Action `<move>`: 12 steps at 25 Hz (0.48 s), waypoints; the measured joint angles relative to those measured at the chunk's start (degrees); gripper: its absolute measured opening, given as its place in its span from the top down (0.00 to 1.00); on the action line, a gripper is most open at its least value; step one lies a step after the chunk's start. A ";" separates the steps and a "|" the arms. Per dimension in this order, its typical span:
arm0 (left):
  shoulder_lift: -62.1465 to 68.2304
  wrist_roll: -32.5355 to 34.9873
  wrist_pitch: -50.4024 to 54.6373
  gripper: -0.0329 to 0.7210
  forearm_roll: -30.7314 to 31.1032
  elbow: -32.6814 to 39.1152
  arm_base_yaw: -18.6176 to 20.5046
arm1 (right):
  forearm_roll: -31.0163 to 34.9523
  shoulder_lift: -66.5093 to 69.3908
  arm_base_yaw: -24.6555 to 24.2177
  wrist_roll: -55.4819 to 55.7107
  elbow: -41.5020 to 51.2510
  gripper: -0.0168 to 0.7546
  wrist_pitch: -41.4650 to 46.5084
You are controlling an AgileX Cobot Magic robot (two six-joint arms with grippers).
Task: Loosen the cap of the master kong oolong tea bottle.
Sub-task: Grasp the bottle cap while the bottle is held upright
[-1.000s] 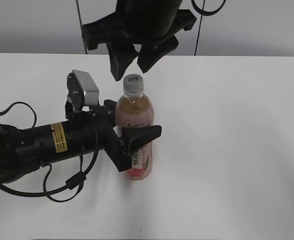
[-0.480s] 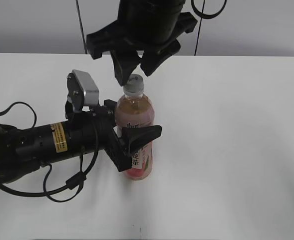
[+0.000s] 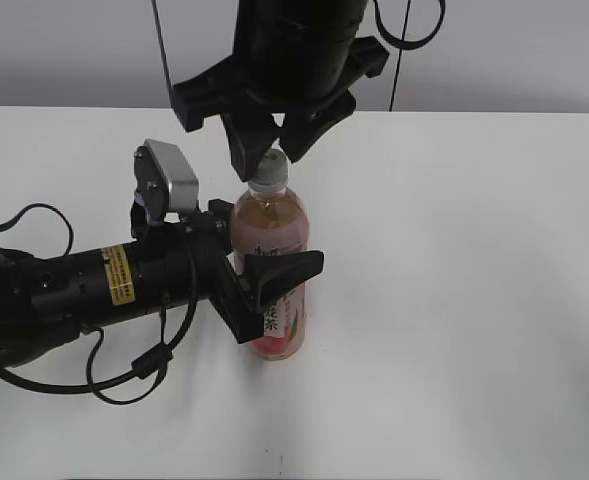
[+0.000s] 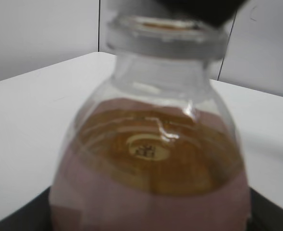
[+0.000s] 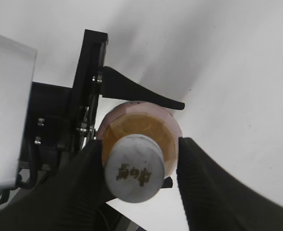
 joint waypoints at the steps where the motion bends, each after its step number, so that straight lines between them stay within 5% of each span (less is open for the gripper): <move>1: 0.00 0.00 0.00 0.37 0.00 0.00 0.00 | 0.22 0.00 0.00 0.00 0.00 0.50 0.00; 12: 0.00 0.00 0.00 0.37 0.00 0.00 0.00 | 1.48 0.23 0.00 -4.22 0.00 0.62 0.05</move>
